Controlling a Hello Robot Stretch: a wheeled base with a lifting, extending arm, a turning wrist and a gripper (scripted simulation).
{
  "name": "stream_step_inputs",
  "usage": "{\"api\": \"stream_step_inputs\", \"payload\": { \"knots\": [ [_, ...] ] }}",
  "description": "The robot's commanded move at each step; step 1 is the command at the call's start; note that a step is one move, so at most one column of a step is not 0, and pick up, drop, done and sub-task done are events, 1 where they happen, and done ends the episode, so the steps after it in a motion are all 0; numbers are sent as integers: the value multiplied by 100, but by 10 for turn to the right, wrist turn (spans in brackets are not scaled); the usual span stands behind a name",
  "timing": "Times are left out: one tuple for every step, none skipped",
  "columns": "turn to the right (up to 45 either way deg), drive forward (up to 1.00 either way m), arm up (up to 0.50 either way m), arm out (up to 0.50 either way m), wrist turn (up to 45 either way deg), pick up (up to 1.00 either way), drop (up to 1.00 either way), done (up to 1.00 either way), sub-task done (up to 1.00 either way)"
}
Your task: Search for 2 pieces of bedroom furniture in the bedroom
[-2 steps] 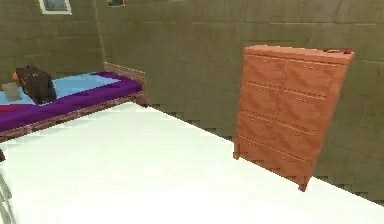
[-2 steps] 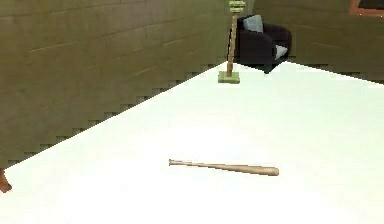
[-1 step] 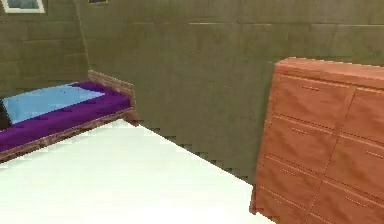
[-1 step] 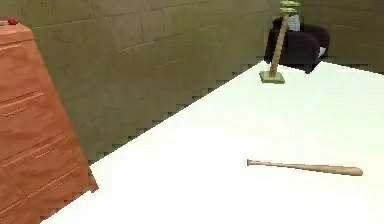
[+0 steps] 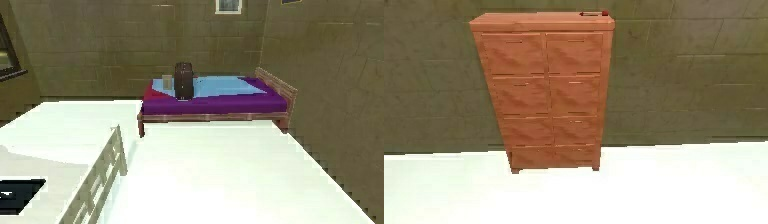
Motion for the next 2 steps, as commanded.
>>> {"api": "stream_step_inputs", "payload": {
  "knots": [
    [-30, 0, 0, 0, 0, 0, 0, 0, 0],
    [0, 100, 0, 0, 0, 0, 0, 0, 0]
  ]
}}
